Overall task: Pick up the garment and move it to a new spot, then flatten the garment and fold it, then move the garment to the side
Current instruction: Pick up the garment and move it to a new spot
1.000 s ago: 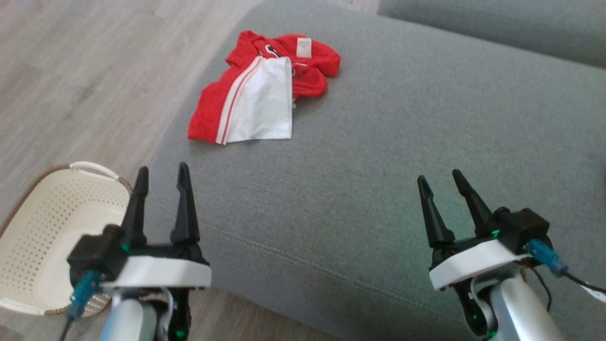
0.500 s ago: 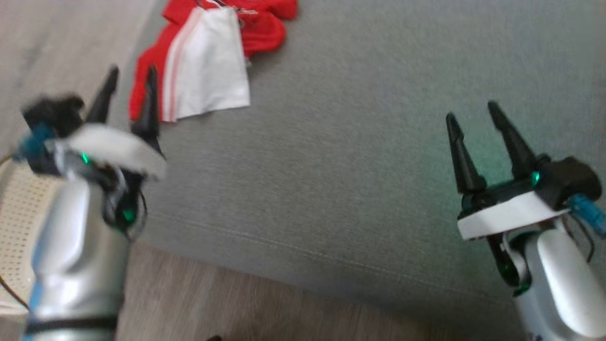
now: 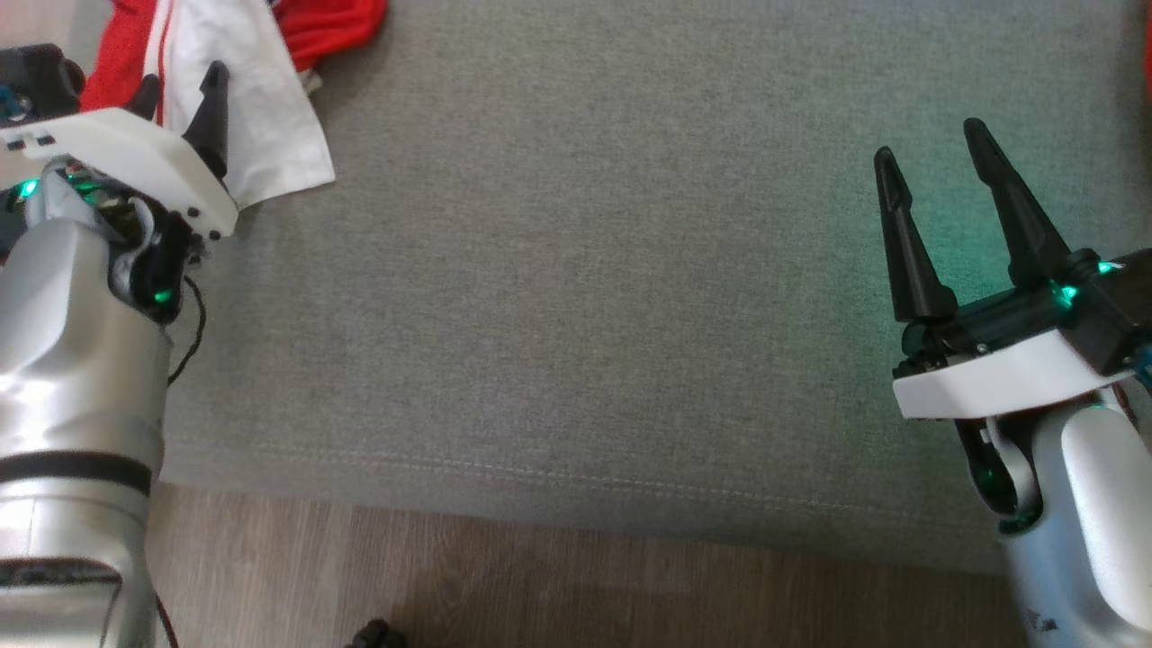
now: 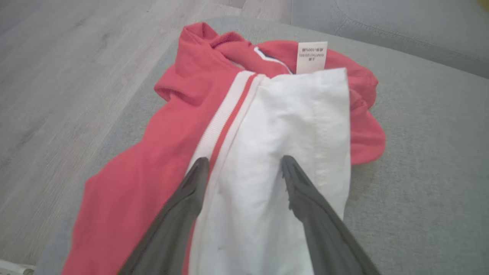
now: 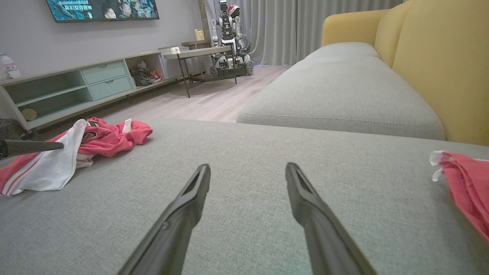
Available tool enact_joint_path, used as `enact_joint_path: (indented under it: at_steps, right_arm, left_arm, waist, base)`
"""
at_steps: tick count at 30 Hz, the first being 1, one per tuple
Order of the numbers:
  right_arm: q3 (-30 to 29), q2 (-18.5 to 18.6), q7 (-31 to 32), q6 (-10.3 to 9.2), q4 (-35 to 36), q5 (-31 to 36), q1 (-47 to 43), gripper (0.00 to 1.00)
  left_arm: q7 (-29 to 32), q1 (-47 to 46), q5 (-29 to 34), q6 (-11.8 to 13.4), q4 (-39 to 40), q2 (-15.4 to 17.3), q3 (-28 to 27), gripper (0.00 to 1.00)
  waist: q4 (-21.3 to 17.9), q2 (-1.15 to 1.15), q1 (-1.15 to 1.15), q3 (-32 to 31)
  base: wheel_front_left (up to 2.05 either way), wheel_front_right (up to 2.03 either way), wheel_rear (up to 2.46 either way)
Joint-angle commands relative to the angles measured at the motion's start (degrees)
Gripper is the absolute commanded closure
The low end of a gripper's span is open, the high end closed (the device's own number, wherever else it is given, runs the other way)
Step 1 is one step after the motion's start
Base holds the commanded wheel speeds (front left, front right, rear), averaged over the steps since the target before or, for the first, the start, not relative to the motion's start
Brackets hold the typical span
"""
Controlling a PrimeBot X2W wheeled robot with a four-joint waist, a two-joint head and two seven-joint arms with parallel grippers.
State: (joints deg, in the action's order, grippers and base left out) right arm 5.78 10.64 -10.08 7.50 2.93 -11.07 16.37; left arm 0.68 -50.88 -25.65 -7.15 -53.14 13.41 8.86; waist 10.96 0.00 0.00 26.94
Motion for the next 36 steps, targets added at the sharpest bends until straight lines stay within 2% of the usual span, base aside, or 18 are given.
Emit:
enact_joint_path:
  at_steps: [1, 4, 5, 6, 12, 13, 14, 19, 22, 27, 31, 36]
  right_arm:
    - [1.02, 0.15, 0.31, -0.01, 2.55, 0.60, 0.79, 0.00]
    - [0.93, 0.12, 0.32, -0.01, 2.87, 0.76, 0.87, 0.00]
    - [0.93, 0.09, 0.32, -0.01, 2.92, 0.81, 0.92, 0.00]
    - [0.92, 0.05, 0.30, -0.01, 2.94, 0.87, 0.96, 0.00]
    - [0.74, -0.39, -0.11, -0.01, 2.13, 0.89, 0.93, 0.00]
    - [0.78, -0.64, -0.47, -0.01, 1.44, 0.74, 0.91, 0.00]
    - [0.78, -0.64, -0.47, -0.01, 1.44, 0.74, 0.91, 0.00]
    - [1.32, -1.72, -1.63, -0.01, -0.91, 0.13, 0.98, 0.00]
    - [1.64, -2.63, -2.36, -0.01, -2.55, -0.26, 0.98, 0.00]
    - [1.78, -4.06, -3.45, -0.01, -4.62, -0.90, 1.20, 0.00]
    - [1.60, -5.01, -4.15, -0.01, -5.79, -1.36, 1.51, 0.00]
    - [1.11, -6.09, -4.66, -0.01, -6.48, -1.73, 1.94, 0.00]
  left_arm:
    - [0.61, -2.81, -0.58, -0.32, -1.04, 3.54, -0.72, 0.00]
    - [1.57, -4.43, -1.15, -0.32, -4.71, 3.51, 0.47, 0.00]
    - [1.94, -4.83, -1.57, -0.33, -5.59, 3.41, 0.94, 0.53]
    - [1.98, -5.20, -2.04, -0.33, -6.11, 3.32, 1.46, 1.00]
    - [-2.44, -6.14, -2.13, -0.33, -6.60, 4.63, 4.70, 1.00]
    - [-6.50, -6.84, -1.95, -0.33, -6.46, 5.23, 4.81, 1.00]
    - [-6.50, -6.84, -1.95, -0.33, -6.46, 5.23, 4.81, 1.00]
    - [-14.43, -9.07, -1.37, 0.18, -4.47, 5.70, 4.08, 1.00]
    - [-15.51, -9.89, -0.34, 0.35, -0.24, 5.45, 3.73, 1.00]
    - [-15.65, -9.48, 2.24, 1.20, 13.10, 4.54, 1.68, 1.00]
    - [-15.66, -8.96, 4.54, 1.29, 21.56, 2.82, 1.93, 1.00]
    - [-15.66, -10.62, 6.30, 1.52, 28.14, -0.53, 3.54, 1.00]
  waist:
    - [-0.68, 0.00, 0.00, 1.00]
    - [-0.84, 0.00, 0.00, 1.61]
    - [-0.89, 0.00, 0.00, 1.77]
    - [-0.90, 0.00, 0.00, 1.87]
    - [-0.75, 0.00, 0.00, 1.04]
    - [-0.67, 0.00, 0.00, 0.02]
    - [-0.67, 0.00, 0.00, 0.02]
    - [-0.62, 0.00, 0.00, -3.66]
    - [-0.90, 0.00, 0.00, -6.14]
    - [-2.30, 0.00, 0.00, -9.06]
    - [-4.31, 0.00, 0.00, -10.32]
    - [-7.27, 0.00, 0.00, -10.39]
  base:
    - [0.00, 0.00, 0.00]
    - [0.00, 0.00, 0.00]
    - [0.00, 0.00, 0.00]
    - [0.00, 0.00, 0.00]
    - [0.00, 0.00, 0.00]
    - [0.00, 0.00, 0.00]
    - [0.00, 0.00, 0.00]
    - [0.00, 0.00, 0.00]
    - [0.00, 0.00, 0.00]
    - [0.00, 0.00, 0.00]
    - [0.00, 0.00, 0.00]
    - [0.00, 0.00, 0.00]
